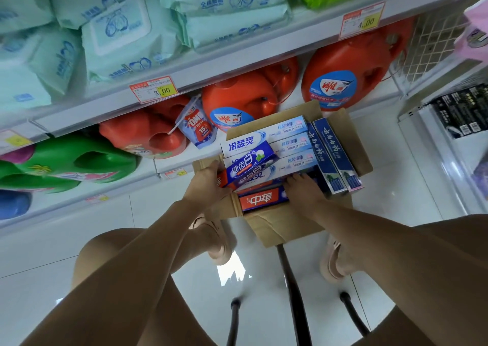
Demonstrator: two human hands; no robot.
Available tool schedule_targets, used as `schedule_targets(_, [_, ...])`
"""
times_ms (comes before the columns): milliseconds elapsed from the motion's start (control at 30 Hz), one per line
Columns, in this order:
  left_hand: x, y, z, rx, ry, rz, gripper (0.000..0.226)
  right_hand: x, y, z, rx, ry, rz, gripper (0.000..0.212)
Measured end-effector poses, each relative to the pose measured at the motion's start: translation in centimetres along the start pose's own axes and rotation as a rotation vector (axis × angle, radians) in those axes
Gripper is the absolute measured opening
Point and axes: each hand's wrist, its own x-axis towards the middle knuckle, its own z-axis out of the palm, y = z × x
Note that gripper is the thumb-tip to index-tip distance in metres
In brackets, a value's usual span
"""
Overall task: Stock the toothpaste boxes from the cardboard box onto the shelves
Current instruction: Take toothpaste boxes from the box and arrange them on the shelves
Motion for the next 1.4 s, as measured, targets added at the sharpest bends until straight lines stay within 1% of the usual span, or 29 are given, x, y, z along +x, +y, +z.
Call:
schedule_targets(133, [0.0, 0.2, -0.4, -0.016, 0.004, 0.01, 0.054, 0.0, -0.2, -0.4, -0.057, -0.028, -0.052, 0.04])
schedule_targets(233, [-0.1, 0.4, -0.9, -0.05, 0.002, -0.016, 0.042, -0.6, 0.1, -1.5, -0.03, -0.017, -0.1, 0.038])
schedule_targets(300, [-0.1, 0.3, -1.2, -0.1, -0.03, -0.046, 0.036, -1.0, 0.5, -2.4, 0.01, -0.017, -0.127, 0.035])
schedule_targets(400, [-0.3, 0.6, -1.8, -0.261, -0.091, -0.083, 0.027, -1.3, 1.2, -4.1, 0.172, -0.038, -0.091, 0.035])
schedule_targets(467, [-0.7, 1.0, -2.3, -0.377, -0.113, -0.113, 0.022, -1.4, 1.9, -5.2, 0.282, -0.103, -0.073, 0.044])
schedule_targets(533, [-1.3, 1.3, -2.6, -0.495, -0.102, -0.142, 0.02, -1.7, 2.8, -6.3, 0.321, -0.188, -0.061, 0.051])
schedule_targets(600, [-1.9, 1.4, -2.9, -0.593, -0.052, -0.172, 0.02, -2.1, 4.1, -7.3, 0.379, -0.267, -0.042, 0.053])
schedule_targets(633, [-2.2, 1.4, -3.1, -0.64, -0.03, -0.189, 0.02, -2.4, 4.7, -7.7, 0.434, -0.302, -0.033, 0.049])
schedule_targets(733, [-3.0, 1.4, -3.9, -0.732, -0.001, -0.226, 0.025, -3.7, 6.5, -9.3, 0.567, -0.368, -0.03, 0.021])
schedule_targets(767, [-3.2, 1.5, -4.2, -0.745, 0.004, -0.233, 0.025, -4.2, 7.0, -10.1, 0.582, -0.378, -0.043, 0.017])
schedule_targets(833, [-3.7, 1.7, -4.9, -0.76, -0.008, -0.231, 0.028, -5.2, 7.7, -11.9, 0.59, -0.398, -0.068, 0.016])
schedule_targets(900, [-4.5, 2.2, -5.9, -0.73, -0.043, -0.208, 0.036, -6.4, 8.4, -14.2, 0.588, -0.412, -0.111, 0.017])
schedule_targets(967, [-5.3, 3.2, -7.2, -0.68, -0.084, -0.175, 0.049, -7.7, 8.9, -17.1, 0.594, -0.414, -0.17, 0.024])
schedule_targets(1000, [-5.8, 3.9, -7.9, -0.657, -0.128, -0.15, 0.05, -8.4, 9.1, -18.6, 0.608, -0.41, -0.187, 0.029])
schedule_targets(1033, [-6.3, 4.8, -8.5, -0.637, -0.181, -0.118, 0.044, -9.0, 9.2, -20.2, 0.631, -0.4, -0.192, 0.032])
schedule_targets(1100, [-7.8, 7.1, -9.6, -0.609, -0.264, -0.057, 0.017, -10.2, 9.4, -23.4, 0.66, -0.385, -0.183, 0.035])
schedule_targets(1133, [-8.4, 8.2, -10.1, -0.588, -0.291, -0.035, 0.008, -10.7, 9.5, -24.9, 0.658, -0.378, -0.18, 0.037])
schedule_targets(1167, [-9.4, 9.5, -10.6, -0.565, -0.309, -0.016, 0.008, -11.2, 9.6, -26.4, 0.658, -0.368, -0.176, 0.04])
schedule_targets(1333, [-13.7, 13.4, -12.5, -0.542, -0.367, 0.067, 0.016, -14.5, 10.8, -32.0, 0.671, -0.369, -0.191, 0.064])
schedule_targets(1367, [-14.4, 13.7, -12.9, -0.529, -0.363, 0.079, 0.027, -15.3, 10.9, -32.9, 0.676, -0.37, -0.198, 0.064])
schedule_targets(1400, [-15.1, 14.0, -13.2, -0.512, -0.382, 0.094, 0.047, -16.1, 11.0, -33.7, 0.682, -0.379, -0.197, 0.063])
